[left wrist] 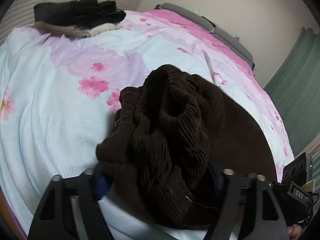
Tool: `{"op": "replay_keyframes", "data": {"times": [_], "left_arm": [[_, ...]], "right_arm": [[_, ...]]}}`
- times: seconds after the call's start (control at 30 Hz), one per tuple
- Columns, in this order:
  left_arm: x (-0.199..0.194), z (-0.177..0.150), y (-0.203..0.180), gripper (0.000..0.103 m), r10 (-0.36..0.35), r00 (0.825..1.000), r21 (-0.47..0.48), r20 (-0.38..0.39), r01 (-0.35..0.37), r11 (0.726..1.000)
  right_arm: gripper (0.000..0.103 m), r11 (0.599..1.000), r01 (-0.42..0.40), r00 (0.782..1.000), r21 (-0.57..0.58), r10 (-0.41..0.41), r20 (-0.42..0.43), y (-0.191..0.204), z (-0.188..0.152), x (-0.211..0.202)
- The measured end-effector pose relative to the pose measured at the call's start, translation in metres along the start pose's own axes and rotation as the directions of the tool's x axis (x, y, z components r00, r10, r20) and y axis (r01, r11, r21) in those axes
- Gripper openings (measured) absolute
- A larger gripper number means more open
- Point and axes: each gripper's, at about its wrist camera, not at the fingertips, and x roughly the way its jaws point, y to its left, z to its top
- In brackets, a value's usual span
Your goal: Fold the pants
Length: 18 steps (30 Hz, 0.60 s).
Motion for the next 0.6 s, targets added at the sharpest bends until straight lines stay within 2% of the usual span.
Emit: {"op": "replay_keyframes", "data": {"times": [0.1, 0.17, 0.43, 0.6], "left_arm": [[-0.010, 0.005, -0.005, 0.060, 0.002, 1.000, 0.021, 0.013, -0.002, 1.000], [-0.016, 0.010, -0.004, 0.058, -0.007, 1.000, 0.017, 0.015, 0.007, 1.000], [-0.058, 0.037, -0.013, 0.058, -0.033, 0.996, 0.043, 0.081, 0.029, 0.999], [-0.085, 0.069, -0.006, 0.058, -0.035, 0.988, 0.054, 0.148, 0.027, 0.998]], "right_arm": [[0.046, 1.000, -0.014, 1.000, -0.024, 0.014, 0.015, 0.011, -0.002, -0.008], [0.043, 0.998, -0.012, 1.000, -0.059, 0.014, 0.028, 0.025, -0.003, -0.014], [0.041, 0.989, -0.040, 0.996, -0.145, 0.052, 0.079, 0.074, 0.001, -0.036], [0.041, 0.977, -0.063, 0.991, -0.202, 0.085, 0.106, 0.106, 0.012, -0.046]]}}
